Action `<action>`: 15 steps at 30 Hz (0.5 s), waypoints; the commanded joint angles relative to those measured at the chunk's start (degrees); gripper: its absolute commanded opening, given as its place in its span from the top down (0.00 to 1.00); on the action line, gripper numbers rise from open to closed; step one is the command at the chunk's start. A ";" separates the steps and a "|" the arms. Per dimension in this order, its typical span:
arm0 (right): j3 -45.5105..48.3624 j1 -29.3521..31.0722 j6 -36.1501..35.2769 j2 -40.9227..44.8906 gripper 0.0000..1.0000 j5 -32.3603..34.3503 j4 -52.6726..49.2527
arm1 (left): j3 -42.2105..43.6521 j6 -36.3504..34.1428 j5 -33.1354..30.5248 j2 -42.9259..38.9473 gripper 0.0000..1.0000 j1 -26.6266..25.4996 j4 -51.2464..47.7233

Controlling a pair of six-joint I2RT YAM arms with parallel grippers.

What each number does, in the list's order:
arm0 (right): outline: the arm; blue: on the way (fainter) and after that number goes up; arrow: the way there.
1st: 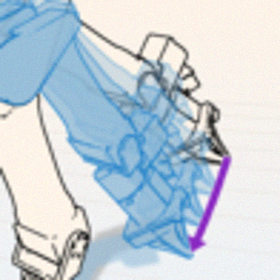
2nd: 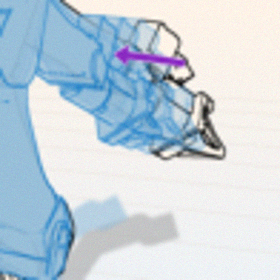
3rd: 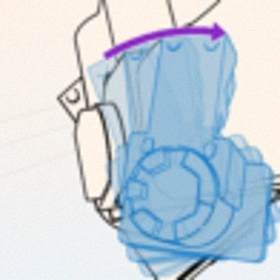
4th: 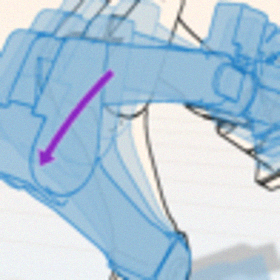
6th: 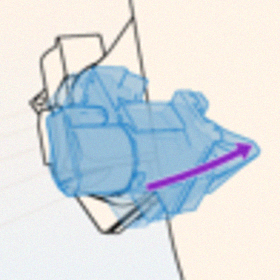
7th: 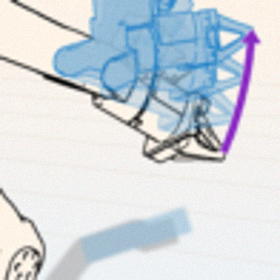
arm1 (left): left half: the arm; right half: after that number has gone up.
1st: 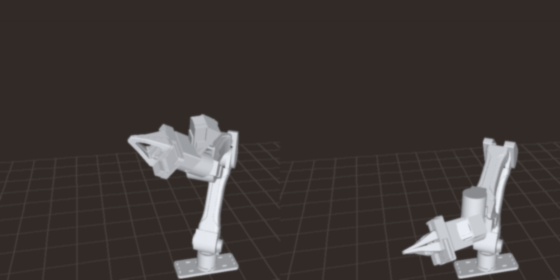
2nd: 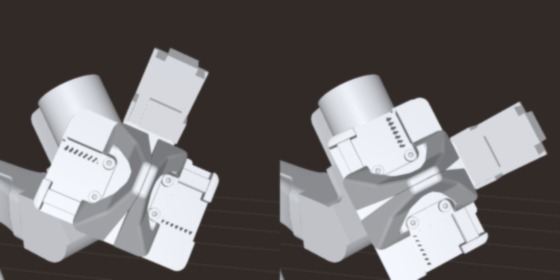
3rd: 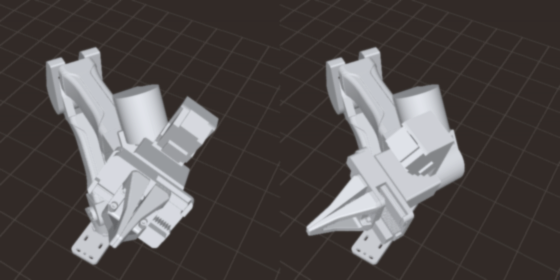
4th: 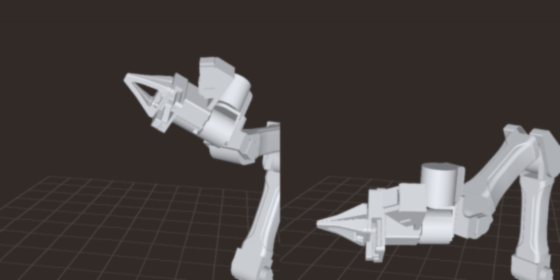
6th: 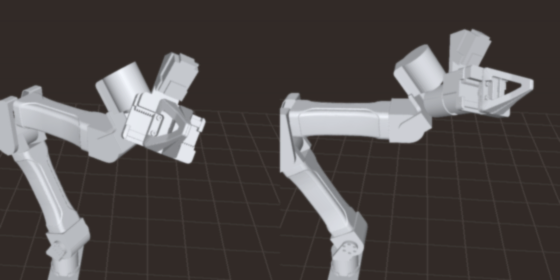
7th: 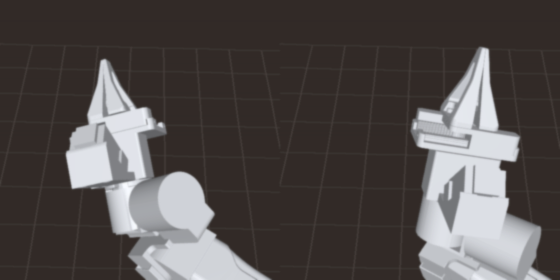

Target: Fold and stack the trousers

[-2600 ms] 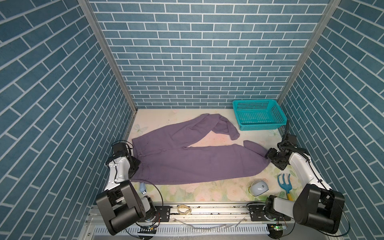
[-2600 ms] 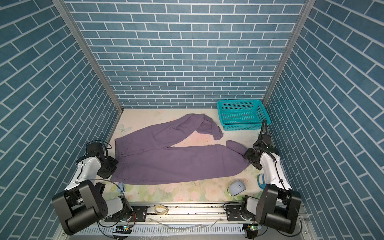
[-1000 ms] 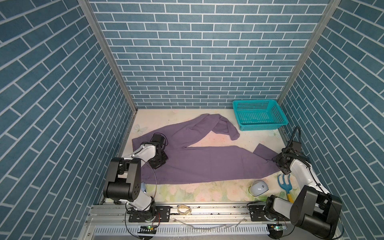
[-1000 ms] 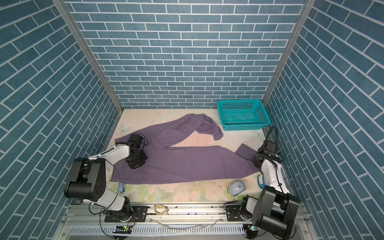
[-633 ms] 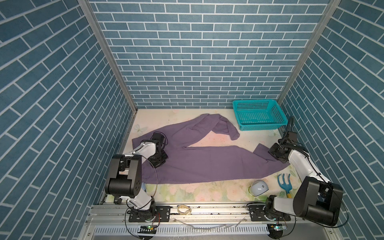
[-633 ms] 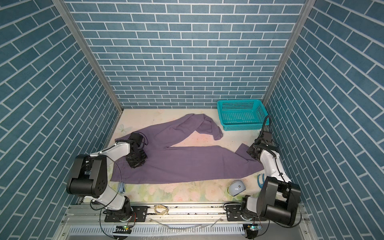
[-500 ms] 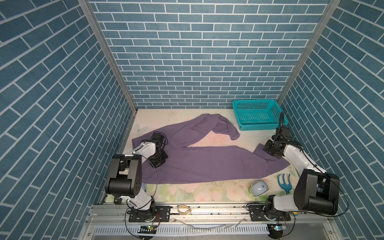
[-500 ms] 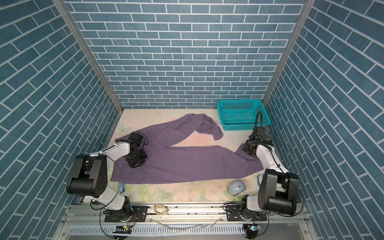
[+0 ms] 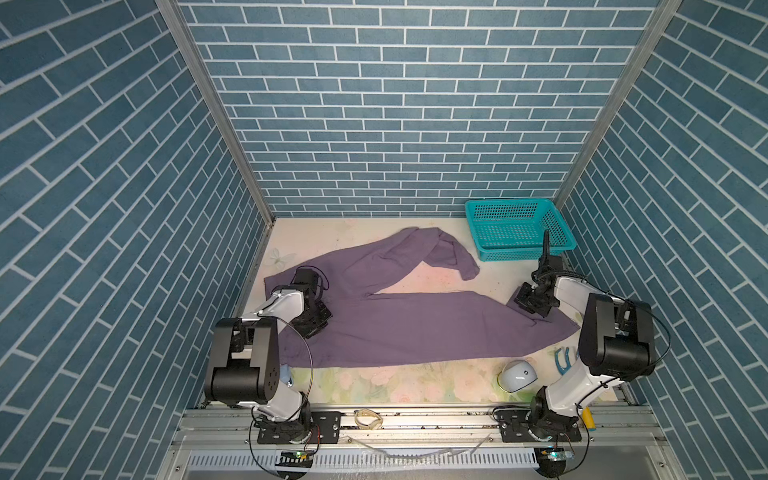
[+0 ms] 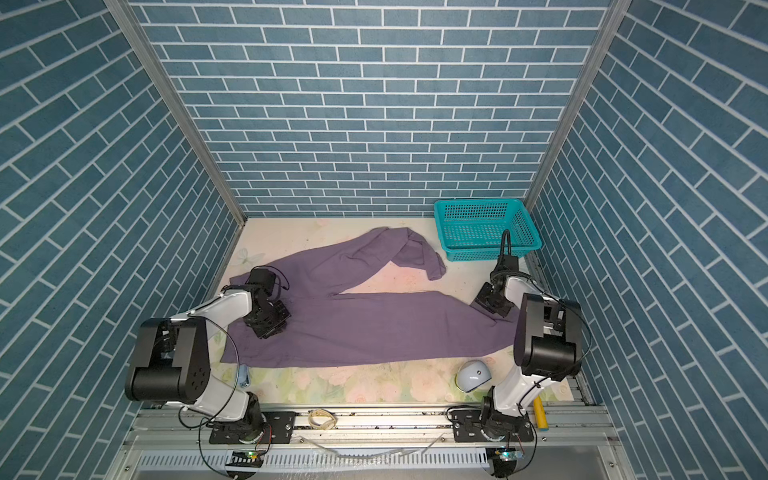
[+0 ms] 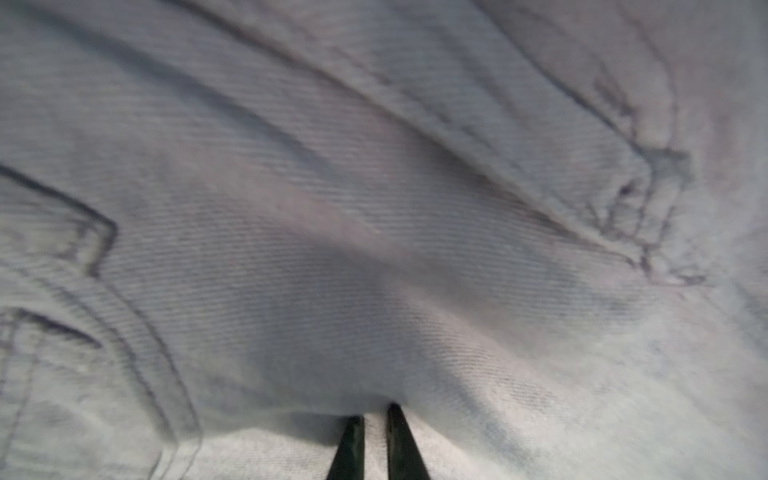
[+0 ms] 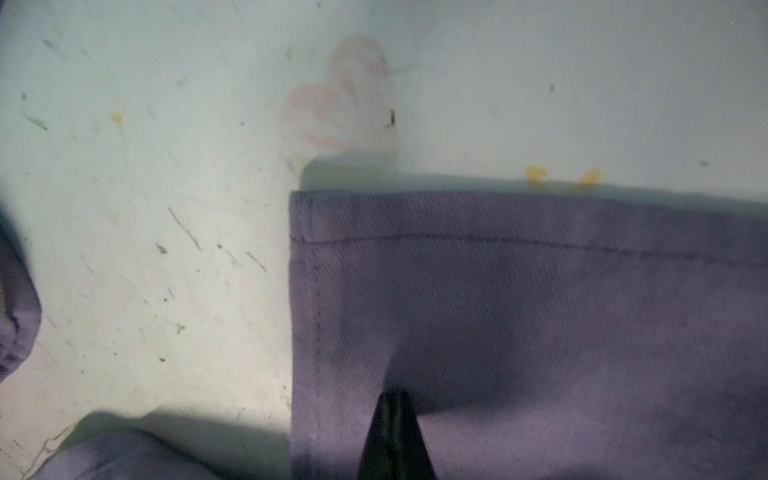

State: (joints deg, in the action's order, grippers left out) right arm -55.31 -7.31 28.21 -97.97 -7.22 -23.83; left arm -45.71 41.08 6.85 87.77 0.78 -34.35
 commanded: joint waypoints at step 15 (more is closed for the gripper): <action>-13.60 -9.73 3.27 -15.58 0.98 -7.64 -0.82 | 0.45 -5.10 -5.31 -1.88 0.86 3.75 -7.28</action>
State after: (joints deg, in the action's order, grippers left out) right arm -67.05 -15.88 28.95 -108.71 -15.29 -22.26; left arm -45.47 37.82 6.28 86.76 3.46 -36.49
